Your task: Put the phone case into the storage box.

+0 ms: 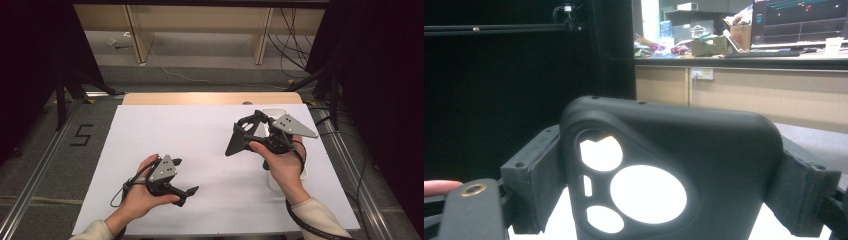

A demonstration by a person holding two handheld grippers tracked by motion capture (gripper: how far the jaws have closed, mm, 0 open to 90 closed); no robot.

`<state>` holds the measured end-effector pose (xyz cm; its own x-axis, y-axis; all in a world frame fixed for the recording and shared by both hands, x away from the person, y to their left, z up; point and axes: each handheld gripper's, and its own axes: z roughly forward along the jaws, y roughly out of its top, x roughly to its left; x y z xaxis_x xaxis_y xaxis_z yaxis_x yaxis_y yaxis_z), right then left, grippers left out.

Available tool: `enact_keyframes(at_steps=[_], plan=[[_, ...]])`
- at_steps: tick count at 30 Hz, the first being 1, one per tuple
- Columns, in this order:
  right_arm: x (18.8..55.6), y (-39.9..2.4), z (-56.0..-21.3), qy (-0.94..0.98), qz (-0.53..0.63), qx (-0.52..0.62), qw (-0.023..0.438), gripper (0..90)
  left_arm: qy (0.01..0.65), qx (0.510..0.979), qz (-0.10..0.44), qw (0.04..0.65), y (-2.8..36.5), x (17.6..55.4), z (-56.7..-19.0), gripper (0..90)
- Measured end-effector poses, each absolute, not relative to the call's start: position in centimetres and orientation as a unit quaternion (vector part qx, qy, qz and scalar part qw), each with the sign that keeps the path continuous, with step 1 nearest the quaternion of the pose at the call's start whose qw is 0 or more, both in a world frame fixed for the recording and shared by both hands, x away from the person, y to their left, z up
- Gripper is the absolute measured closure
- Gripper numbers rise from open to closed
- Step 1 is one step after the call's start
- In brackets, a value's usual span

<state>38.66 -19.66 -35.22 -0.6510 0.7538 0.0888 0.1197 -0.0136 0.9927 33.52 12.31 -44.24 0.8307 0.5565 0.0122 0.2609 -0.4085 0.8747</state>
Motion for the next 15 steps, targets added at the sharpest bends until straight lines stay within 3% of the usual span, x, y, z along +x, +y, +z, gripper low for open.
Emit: enact_keyframes(at_steps=[15], plan=[[39.0,-20.9,-34.5,0.641,0.633,0.343,0.265,16.2,0.251,0.824,0.152,0.485,12.4,33.6,-44.2,0.0]])
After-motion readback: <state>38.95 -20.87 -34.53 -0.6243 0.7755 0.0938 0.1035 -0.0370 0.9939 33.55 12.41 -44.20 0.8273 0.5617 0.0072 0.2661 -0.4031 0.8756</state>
